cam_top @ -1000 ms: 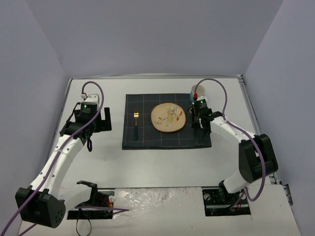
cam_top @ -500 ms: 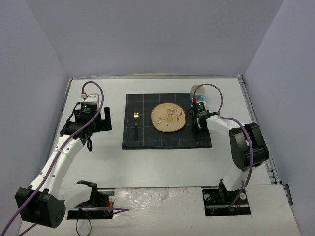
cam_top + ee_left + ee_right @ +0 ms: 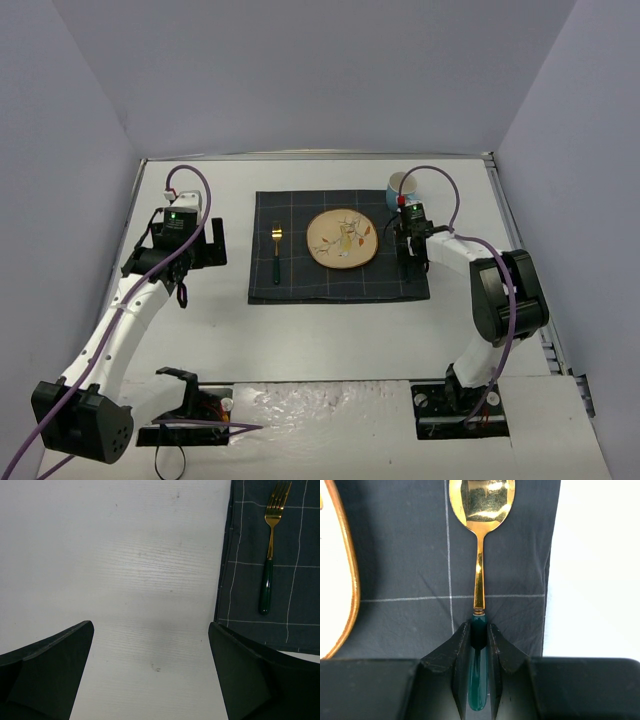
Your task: Set the dinner table for one person
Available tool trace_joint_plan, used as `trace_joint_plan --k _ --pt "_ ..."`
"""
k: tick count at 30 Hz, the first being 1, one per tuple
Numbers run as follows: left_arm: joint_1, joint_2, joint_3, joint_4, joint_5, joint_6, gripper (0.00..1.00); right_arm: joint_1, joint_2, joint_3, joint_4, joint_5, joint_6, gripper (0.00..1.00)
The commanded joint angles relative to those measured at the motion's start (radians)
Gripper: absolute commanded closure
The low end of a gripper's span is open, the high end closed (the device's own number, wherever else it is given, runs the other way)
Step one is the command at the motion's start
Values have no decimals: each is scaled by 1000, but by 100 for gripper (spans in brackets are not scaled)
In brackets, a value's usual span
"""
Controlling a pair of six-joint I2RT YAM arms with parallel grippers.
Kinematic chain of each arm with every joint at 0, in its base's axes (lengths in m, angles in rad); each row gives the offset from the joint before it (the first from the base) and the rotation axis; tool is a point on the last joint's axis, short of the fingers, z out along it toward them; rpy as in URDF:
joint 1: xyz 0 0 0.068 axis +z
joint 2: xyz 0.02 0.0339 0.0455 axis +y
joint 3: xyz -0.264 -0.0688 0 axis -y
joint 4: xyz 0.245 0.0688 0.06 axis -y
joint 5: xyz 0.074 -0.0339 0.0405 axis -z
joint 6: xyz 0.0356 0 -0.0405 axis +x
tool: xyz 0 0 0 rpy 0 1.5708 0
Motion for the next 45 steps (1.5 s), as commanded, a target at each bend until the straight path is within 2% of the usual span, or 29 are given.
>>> trace_joint_plan --k 1,11,33,34,38,40,41,45 --pt "11 -2 20 45 -13 6 3 -8 -26 68 43 -10 -27 100" --pt "14 -4 20 45 -9 5 3 -13 6 89 60 -20 -3 100" --pt "16 -5 18 44 -8 6 3 -32 52 22 104 -30 12 99" --pt "16 -5 18 44 -9 6 3 -32 50 21 105 -30 12 98" --pt "16 -5 18 45 -7 5 3 -31 11 23 98 -41 13 80" --pt "16 -5 18 45 -7 5 3 -32 -17 32 90 -43 16 67" --pt "16 -5 18 46 -7 5 3 -32 -22 40 84 -44 17 66" --pt "16 -13 18 54 -6 3 3 -32 -149 77 41 -37 32 50"
